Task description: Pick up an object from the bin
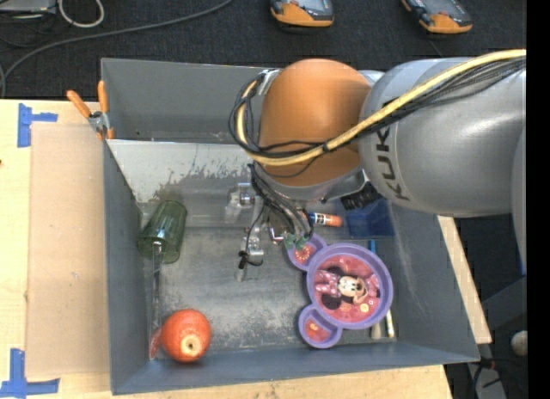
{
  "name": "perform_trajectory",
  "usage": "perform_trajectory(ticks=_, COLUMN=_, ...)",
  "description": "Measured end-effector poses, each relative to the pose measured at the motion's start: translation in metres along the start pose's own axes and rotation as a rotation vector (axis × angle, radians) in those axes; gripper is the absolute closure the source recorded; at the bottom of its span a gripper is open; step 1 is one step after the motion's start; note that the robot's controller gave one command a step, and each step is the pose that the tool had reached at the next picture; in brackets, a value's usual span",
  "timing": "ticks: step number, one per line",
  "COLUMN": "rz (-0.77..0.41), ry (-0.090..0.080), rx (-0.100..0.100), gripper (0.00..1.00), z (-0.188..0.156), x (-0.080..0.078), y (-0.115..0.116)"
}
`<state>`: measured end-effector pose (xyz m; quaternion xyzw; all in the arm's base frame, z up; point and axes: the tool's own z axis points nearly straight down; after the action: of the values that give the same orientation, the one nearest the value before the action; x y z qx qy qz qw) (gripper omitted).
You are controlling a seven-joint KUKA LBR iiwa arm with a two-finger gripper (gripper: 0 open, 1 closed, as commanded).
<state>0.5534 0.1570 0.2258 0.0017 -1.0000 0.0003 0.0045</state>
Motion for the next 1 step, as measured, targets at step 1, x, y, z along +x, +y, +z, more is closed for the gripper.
perform_trajectory(ticks=1, rz=0.004, ry=-0.008, rx=-0.001, gripper=0.00, z=-0.0045, x=-0.0017, y=-0.0010)
